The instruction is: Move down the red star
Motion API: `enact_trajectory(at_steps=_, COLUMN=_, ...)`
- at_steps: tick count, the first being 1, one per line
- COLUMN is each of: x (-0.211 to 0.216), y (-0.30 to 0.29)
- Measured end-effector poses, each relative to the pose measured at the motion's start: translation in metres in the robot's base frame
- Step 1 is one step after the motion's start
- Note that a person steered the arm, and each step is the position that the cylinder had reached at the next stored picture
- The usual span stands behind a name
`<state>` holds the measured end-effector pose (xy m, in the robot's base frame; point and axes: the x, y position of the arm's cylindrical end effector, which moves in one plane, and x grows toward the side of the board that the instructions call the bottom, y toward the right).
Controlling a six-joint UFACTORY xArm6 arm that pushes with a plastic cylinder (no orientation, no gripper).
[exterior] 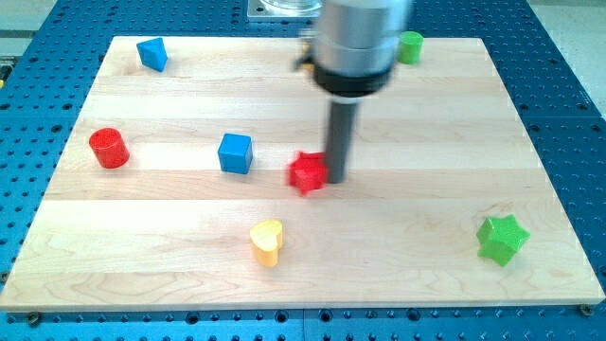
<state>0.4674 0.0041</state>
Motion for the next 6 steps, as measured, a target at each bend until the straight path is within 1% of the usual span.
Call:
enact_trajectory(at_steps=1, x=0.024, y=-0.126)
enact_trajectory(at_steps=2, x=0.043, y=-0.208)
enact_trajectory(at_steps=3, x=0.015, y=-0.220)
enact_trajectory(at_steps=4, x=0.046, y=-0.260)
enact_trajectory(at_steps=5, x=0.056, y=-0.262)
enact_trajectory(at_steps=6, x=-0.004, y=-0.273)
